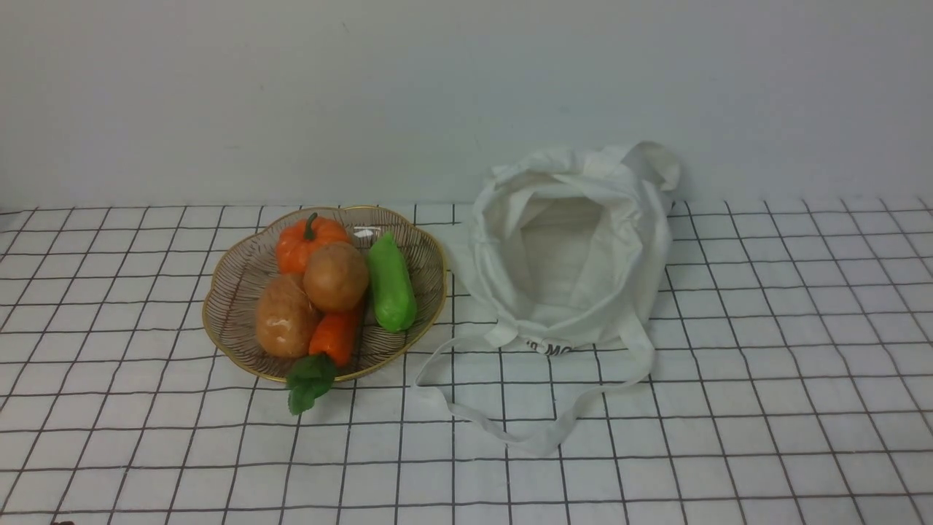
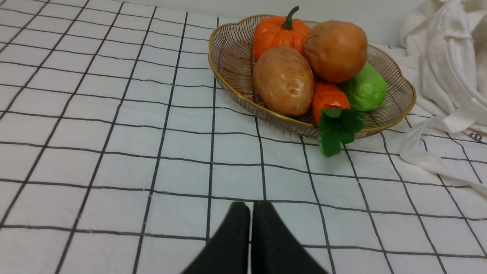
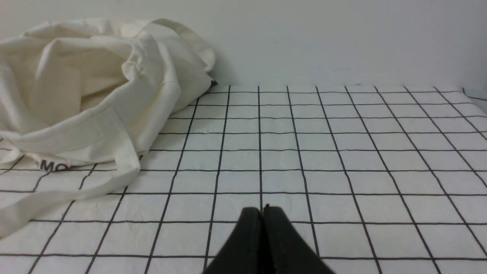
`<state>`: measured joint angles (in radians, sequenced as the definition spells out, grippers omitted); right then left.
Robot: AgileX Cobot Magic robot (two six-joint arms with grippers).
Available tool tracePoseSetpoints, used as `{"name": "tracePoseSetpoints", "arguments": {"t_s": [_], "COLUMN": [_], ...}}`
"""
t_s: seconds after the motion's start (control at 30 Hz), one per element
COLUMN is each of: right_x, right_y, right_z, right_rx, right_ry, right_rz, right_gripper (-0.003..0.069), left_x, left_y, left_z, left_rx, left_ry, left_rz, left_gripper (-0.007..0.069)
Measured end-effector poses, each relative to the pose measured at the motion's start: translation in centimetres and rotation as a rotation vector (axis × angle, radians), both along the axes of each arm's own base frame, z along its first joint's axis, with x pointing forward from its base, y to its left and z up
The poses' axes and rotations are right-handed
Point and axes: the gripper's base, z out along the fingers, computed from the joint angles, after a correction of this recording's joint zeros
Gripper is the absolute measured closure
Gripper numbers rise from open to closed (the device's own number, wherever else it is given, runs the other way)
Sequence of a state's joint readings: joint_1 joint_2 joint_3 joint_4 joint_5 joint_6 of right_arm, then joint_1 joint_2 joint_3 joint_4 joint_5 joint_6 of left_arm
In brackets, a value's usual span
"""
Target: Take vegetables from bag on white checkered tablecloth place on plate.
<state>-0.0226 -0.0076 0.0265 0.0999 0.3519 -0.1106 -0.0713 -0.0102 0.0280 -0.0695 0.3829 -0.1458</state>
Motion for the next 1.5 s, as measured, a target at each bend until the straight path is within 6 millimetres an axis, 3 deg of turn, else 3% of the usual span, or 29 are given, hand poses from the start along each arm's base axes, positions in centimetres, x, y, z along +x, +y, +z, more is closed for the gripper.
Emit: {"name": "tracePoseSetpoints", "arguments": {"t_s": [0.2,1.5], "right_x": [-0.05,-0.05], "right_y": [0.4,0.44], "right_z": [-0.1,-0.1], "right_rx": [-0.001,-0.001], "right_ry": [0.014,0.014], "right_rz": [0.072,0.079], "right_gripper": [0.0673,0.0673], "left_x": [0.0,0.0], "left_y": [0.0,0.0], "left_z": [0.0,0.0], "left_rx": [0.0,0.0], "left_ry": [0.0,0.0], "left_rz": [0.0,0.0], "left_gripper": [0.0632,0.0632]}}
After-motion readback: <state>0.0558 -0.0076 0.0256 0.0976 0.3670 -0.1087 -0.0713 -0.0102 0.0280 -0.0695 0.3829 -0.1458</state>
